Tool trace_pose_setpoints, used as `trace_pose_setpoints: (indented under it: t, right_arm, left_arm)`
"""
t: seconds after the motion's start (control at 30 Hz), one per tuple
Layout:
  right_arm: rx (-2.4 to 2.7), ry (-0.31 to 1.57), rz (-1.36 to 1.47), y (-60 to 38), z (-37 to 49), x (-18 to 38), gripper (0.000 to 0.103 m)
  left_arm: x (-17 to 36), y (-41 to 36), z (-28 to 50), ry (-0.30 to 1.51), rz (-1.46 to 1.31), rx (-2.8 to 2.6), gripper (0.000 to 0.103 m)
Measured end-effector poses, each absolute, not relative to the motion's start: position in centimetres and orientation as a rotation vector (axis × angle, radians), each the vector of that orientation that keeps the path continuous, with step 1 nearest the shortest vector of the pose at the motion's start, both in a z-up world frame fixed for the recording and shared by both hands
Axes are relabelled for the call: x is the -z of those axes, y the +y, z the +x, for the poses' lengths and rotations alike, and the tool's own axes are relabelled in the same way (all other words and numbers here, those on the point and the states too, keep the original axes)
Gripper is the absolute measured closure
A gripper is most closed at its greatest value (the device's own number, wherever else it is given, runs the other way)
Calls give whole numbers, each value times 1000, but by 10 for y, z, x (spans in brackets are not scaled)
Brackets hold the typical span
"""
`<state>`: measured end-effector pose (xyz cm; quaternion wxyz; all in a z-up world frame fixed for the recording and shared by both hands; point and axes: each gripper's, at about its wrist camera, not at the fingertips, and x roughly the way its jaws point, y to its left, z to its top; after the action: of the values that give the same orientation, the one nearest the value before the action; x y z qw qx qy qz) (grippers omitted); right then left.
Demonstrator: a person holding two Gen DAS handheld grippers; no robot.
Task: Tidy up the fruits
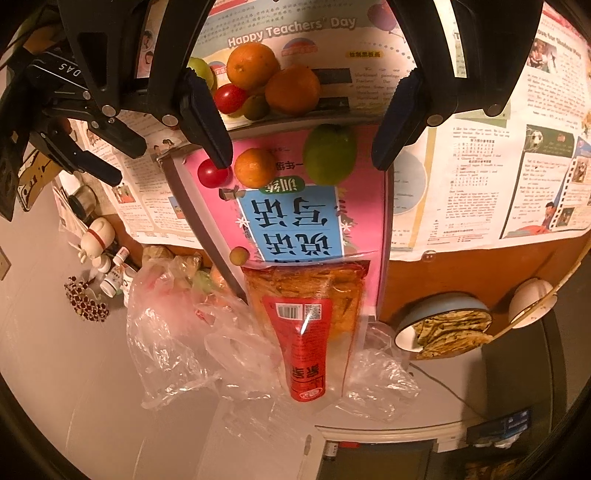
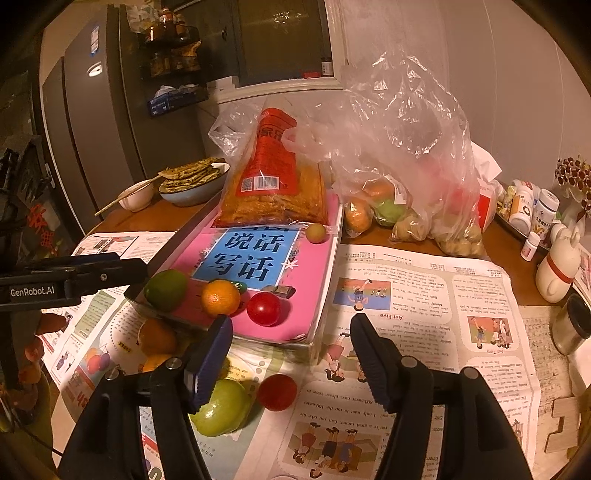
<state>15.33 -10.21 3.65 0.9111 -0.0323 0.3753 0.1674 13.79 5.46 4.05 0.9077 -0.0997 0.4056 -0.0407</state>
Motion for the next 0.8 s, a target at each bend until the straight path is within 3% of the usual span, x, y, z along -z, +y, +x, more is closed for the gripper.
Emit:
trace_pose_setpoints:
  t: [0.8]
  right_arm:
    - [-374, 761, -94, -93, 135, -41, 33]
  left_arm:
    - [-43, 60, 122, 837, -200, 80, 24]
